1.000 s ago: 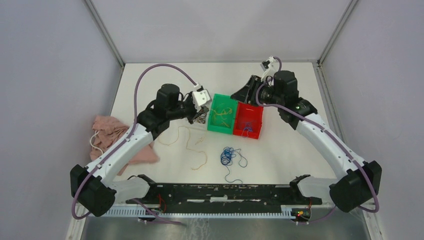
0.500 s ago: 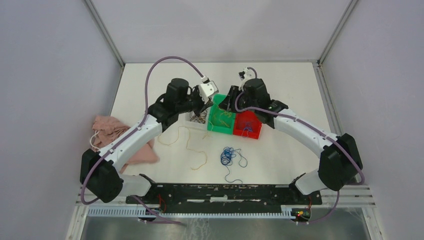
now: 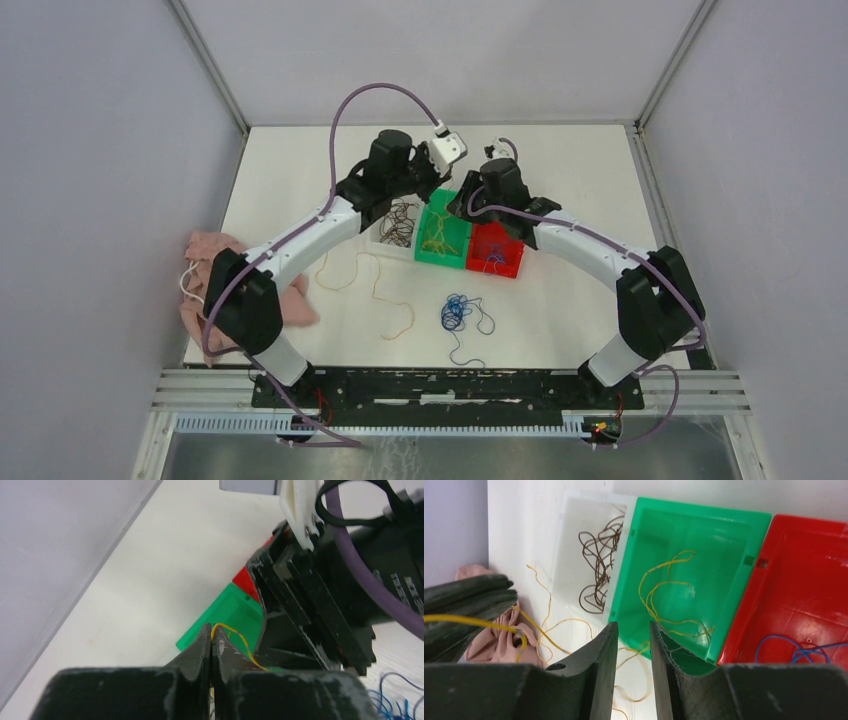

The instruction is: Untangle the cables

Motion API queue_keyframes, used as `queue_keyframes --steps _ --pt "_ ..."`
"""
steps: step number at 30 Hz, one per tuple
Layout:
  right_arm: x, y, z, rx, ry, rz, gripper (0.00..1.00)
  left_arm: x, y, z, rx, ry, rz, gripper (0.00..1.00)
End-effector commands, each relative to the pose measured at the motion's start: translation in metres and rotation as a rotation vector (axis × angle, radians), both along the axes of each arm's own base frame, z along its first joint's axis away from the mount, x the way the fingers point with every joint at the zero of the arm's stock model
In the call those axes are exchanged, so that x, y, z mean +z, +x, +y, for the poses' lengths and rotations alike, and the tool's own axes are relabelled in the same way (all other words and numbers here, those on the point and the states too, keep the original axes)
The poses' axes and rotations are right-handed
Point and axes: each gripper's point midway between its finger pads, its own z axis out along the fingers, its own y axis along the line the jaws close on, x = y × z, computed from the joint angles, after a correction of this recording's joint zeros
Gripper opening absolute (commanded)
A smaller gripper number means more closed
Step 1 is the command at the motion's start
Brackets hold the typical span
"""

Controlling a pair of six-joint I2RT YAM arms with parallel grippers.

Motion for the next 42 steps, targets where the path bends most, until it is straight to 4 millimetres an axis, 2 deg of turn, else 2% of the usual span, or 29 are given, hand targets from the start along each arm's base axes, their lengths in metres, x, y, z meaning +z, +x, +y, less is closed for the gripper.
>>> queue_keyframes --steps 1,5,7,13,18,22,25,28,33,39,42 --pt "0.043 0.03 -0.001 -0.069 0.067 -0.099 0.35 0.056 0.028 -0.023 0.002 -0.098 -0.139 0.03" --pt "0.041 0.039 -0.006 -0.084 0.079 -0.086 0.35 0.065 0.04 -0.031 -0.005 -0.102 -0.172 0.03" --pt "0.036 0.043 -0.007 -0.092 0.086 -0.076 0.35 0.06 0.042 -0.032 -0.007 -0.089 -0.177 0.03" --pt "0.012 0.048 -0.003 -0.092 0.107 -0.013 0.34 0.011 0.036 -0.023 -0.031 0.012 -0.166 0.03" --pt "-0.009 0.047 -0.001 -0.098 0.112 0.026 0.32 -0.02 0.031 -0.018 -0.042 0.065 -0.133 0.03" --pt "-0.012 0.047 -0.006 -0.106 0.087 0.026 0.31 -0.04 0.035 -0.012 -0.02 0.122 -0.132 0.03" --pt "-0.003 0.05 -0.023 -0.125 0.023 0.003 0.31 -0.053 0.039 -0.007 -0.003 0.162 -0.133 0.03" --pt "0.007 0.05 -0.05 -0.174 -0.056 -0.019 0.32 -0.066 0.039 -0.003 -0.001 0.208 -0.128 0.03" --pt "0.014 0.042 -0.084 -0.214 -0.07 -0.017 0.37 -0.088 0.038 -0.002 0.005 0.249 -0.09 0.03" --pt "0.015 0.028 -0.103 -0.226 -0.052 0.003 0.46 -0.11 0.036 -0.006 -0.013 0.309 -0.087 0.03" --pt "0.016 0.025 -0.111 -0.246 -0.027 0.011 0.48 -0.114 0.036 -0.007 -0.018 0.333 -0.099 0.03"
